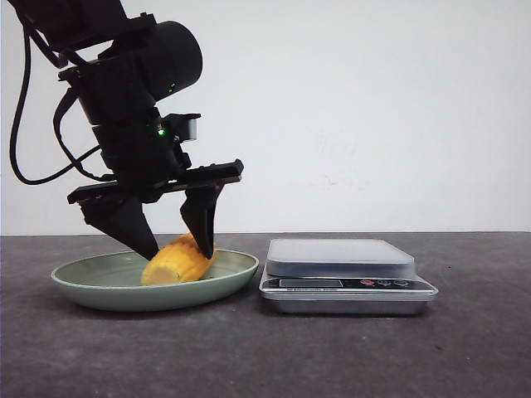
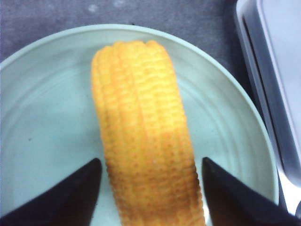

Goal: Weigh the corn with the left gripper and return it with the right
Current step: 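Lower the left gripper onto the yellow corn cob on the plate and close, then lift the corn cob with the left gripper and carry it toward the scale, then lower the corn onto the scale pan and open the left gripper, then withdraw the left gripper upward away from the scale, then lower the right gripper onto the corn on the scale and close, then lift the corn with the right gripper and carry it back over the plate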

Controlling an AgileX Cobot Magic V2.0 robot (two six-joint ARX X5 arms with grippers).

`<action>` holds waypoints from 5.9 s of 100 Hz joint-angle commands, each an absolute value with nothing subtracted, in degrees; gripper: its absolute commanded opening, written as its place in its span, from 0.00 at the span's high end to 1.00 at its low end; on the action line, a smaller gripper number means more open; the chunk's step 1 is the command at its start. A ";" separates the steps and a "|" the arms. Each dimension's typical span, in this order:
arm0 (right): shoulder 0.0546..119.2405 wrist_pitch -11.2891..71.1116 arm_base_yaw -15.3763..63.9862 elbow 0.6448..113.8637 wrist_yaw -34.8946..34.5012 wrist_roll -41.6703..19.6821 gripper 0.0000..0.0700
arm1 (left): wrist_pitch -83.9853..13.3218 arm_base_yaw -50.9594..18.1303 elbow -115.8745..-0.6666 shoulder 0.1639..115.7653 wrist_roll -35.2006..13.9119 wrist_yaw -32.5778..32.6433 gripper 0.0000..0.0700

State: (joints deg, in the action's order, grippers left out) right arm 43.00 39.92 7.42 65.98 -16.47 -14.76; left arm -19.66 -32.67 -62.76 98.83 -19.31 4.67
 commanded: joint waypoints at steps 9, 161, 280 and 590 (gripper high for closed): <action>43.33 39.53 7.53 67.44 -16.51 -13.93 0.18 | -19.73 -33.08 -63.68 100.22 -19.97 4.99 0.68; 43.20 40.18 7.53 67.51 -16.49 -14.31 0.18 | -20.97 -45.50 -86.87 112.33 -26.24 4.84 0.99; 43.29 41.43 7.53 67.51 -16.53 -14.13 0.18 | -21.50 -45.87 -88.68 94.98 -15.49 11.22 0.37; 102.54 22.00 53.52 91.64 9.17 -26.13 1.00 | -73.12 -42.50 -63.64 17.80 -23.22 34.02 0.38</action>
